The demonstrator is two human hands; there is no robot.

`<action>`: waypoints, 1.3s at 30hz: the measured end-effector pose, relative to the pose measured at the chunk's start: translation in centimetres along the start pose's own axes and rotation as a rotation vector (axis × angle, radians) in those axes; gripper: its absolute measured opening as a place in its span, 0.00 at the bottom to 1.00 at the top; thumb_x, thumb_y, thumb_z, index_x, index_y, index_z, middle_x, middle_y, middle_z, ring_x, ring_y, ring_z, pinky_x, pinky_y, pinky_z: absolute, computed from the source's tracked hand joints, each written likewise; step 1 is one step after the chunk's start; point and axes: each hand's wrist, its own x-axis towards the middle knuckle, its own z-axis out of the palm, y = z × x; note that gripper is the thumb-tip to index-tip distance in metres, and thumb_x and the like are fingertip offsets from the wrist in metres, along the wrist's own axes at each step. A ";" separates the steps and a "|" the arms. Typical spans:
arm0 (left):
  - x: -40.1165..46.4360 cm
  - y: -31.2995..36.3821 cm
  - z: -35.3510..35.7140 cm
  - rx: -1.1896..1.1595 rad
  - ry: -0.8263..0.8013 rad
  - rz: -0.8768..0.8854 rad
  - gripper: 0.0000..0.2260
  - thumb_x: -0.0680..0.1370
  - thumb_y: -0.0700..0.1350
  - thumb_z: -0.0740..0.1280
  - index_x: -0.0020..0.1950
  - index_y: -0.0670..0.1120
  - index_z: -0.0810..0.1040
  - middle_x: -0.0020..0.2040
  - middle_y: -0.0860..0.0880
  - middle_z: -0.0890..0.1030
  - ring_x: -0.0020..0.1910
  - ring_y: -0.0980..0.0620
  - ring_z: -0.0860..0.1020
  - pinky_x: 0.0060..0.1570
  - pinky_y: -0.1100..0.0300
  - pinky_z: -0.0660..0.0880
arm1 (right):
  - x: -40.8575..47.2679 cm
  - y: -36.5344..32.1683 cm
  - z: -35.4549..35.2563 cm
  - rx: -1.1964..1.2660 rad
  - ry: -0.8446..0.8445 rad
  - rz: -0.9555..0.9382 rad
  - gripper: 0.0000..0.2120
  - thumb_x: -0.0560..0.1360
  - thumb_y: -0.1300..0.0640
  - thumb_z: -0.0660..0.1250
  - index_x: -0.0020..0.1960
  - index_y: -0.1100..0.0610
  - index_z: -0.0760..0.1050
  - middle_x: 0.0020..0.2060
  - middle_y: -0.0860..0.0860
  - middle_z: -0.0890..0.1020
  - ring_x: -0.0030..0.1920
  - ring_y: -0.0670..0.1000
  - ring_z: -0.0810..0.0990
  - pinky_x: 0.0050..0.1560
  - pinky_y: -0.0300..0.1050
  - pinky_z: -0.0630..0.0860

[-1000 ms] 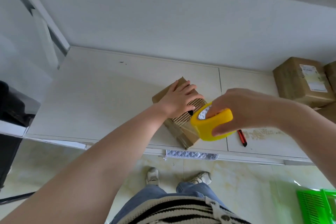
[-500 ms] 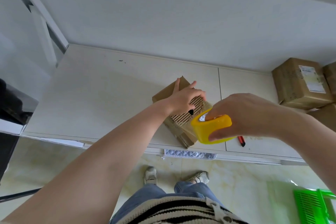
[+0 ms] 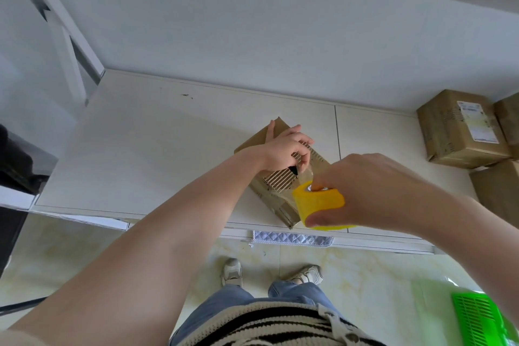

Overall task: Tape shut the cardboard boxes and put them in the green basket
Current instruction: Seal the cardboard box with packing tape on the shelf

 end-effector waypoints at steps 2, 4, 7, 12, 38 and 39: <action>-0.1 0.0 -0.2 0.001 -0.026 0.001 0.15 0.74 0.35 0.66 0.33 0.54 0.78 0.75 0.58 0.65 0.78 0.59 0.43 0.67 0.42 0.23 | -0.4 0.0 0.1 0.001 -0.008 0.002 0.37 0.61 0.23 0.47 0.56 0.43 0.75 0.44 0.41 0.79 0.44 0.45 0.78 0.35 0.35 0.64; -0.2 0.1 -0.5 -0.021 -0.035 -0.008 0.17 0.72 0.33 0.64 0.31 0.54 0.79 0.77 0.58 0.62 0.78 0.59 0.41 0.67 0.42 0.22 | -0.7 -0.1 0.1 0.006 -0.028 0.019 0.35 0.62 0.23 0.48 0.56 0.44 0.75 0.44 0.40 0.79 0.44 0.44 0.77 0.34 0.34 0.61; -0.5 0.1 -1.0 -0.054 -0.040 -0.012 0.18 0.73 0.34 0.60 0.31 0.51 0.81 0.79 0.56 0.58 0.78 0.57 0.39 0.70 0.44 0.25 | -0.9 -0.2 0.0 0.016 -0.031 0.034 0.34 0.62 0.24 0.50 0.55 0.44 0.75 0.41 0.39 0.77 0.42 0.43 0.76 0.34 0.31 0.61; -2.0 -0.2 -1.7 0.147 0.041 0.011 0.09 0.76 0.47 0.67 0.35 0.54 0.81 0.81 0.52 0.49 0.78 0.51 0.33 0.72 0.42 0.29 | -1.0 0.3 -0.3 0.022 -0.035 0.021 0.33 0.61 0.22 0.48 0.48 0.44 0.75 0.38 0.41 0.78 0.39 0.43 0.76 0.32 0.34 0.61; -6.2 -3.1 0.9 0.335 -0.009 0.114 0.24 0.70 0.45 0.74 0.56 0.62 0.64 0.80 0.52 0.41 0.75 0.55 0.30 0.72 0.43 0.28 | 5.8 8.3 -0.7 0.165 -0.105 0.091 0.16 0.66 0.33 0.66 0.48 0.40 0.80 0.39 0.31 0.74 0.42 0.33 0.72 0.40 0.37 0.66; -6.6 -2.9 1.5 0.273 0.021 0.111 0.21 0.69 0.51 0.74 0.53 0.61 0.65 0.80 0.53 0.43 0.75 0.55 0.30 0.71 0.45 0.27 | 6.0 8.4 -0.7 0.157 -0.093 0.086 0.16 0.67 0.34 0.67 0.49 0.41 0.81 0.39 0.31 0.74 0.42 0.33 0.72 0.40 0.37 0.66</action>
